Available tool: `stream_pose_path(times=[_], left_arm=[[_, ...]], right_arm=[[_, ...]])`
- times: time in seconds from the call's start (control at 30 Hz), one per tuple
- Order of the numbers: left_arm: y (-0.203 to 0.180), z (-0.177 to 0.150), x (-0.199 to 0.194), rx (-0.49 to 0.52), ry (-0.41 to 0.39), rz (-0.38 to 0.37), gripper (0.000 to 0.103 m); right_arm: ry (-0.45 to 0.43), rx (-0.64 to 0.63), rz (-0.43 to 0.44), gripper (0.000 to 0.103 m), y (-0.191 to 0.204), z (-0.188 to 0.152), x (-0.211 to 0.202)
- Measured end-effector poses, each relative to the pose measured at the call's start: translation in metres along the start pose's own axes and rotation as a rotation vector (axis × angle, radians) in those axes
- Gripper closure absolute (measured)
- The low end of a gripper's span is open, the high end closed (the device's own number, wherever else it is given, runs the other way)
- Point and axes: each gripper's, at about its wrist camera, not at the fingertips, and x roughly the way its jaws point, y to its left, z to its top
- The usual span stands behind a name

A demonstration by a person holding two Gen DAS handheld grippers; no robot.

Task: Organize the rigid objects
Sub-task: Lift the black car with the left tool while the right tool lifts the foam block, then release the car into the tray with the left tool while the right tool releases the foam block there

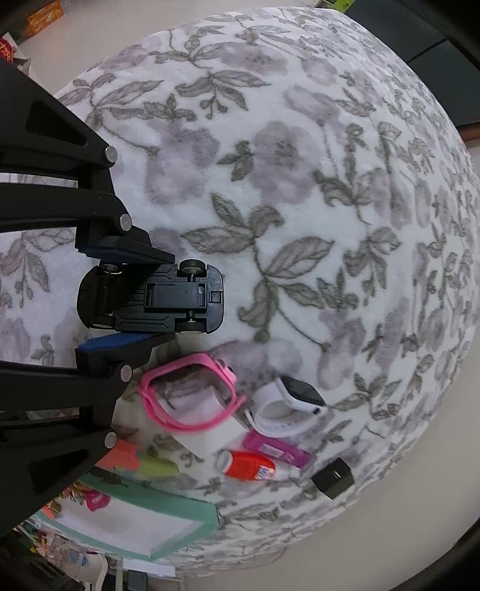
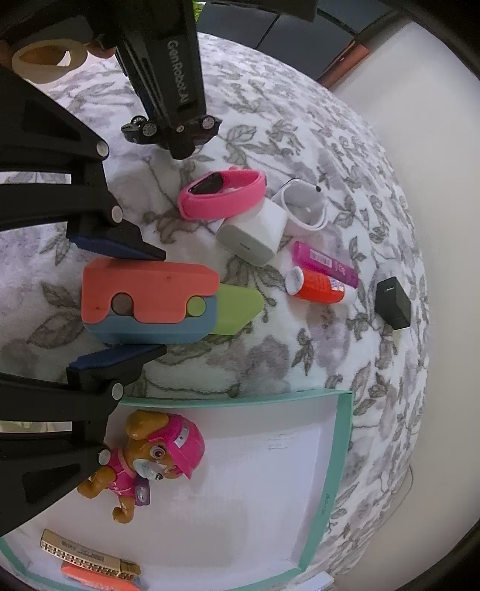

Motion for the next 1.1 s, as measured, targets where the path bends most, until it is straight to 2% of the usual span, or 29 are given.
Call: stream_pose_path(times=[0.13, 0.27, 0.47, 0.67, 0.83, 0.9, 1.0, 1.1], left_arm=[[0.0, 0.005, -0.024, -0.006, -0.061, -0.038, 0.069], [-0.004, 0.006, -0.069, 0.016, -0.189, -0.103, 0.069], [-0.041, -0.009, -0.116, 0.111, -0.322, -0.195, 0.069], [-0.103, -0.035, -0.132, 0.258, -0.374, -0.25, 0.069], [-0.155, -0.065, -0.128, 0.409, -0.384, -0.255, 0.069], [-0.177, -0.075, -0.121, 0.475, -0.37, -0.247, 0.069], [-0.2, -0.086, -0.104, 0.551, -0.333, -0.213, 0.069], [-0.215, -0.091, -0.082, 0.576, -0.281, -0.174, 0.069]], right_arm=[[-0.063, 0.044, 0.062, 0.058, -0.004, 0.009, -0.022], [-0.199, 0.071, 0.096, 0.058, -0.011, 0.022, -0.067], [-0.369, 0.124, 0.043, 0.058, -0.037, 0.031, -0.126], [-0.444, 0.246, -0.063, 0.058, -0.087, 0.027, -0.161], [-0.464, 0.292, -0.191, 0.058, -0.124, 0.021, -0.177], [-0.452, 0.303, -0.215, 0.058, -0.136, 0.019, -0.175], [-0.407, 0.308, -0.243, 0.058, -0.15, 0.013, -0.165], [-0.335, 0.344, -0.235, 0.058, -0.166, 0.011, -0.138]])
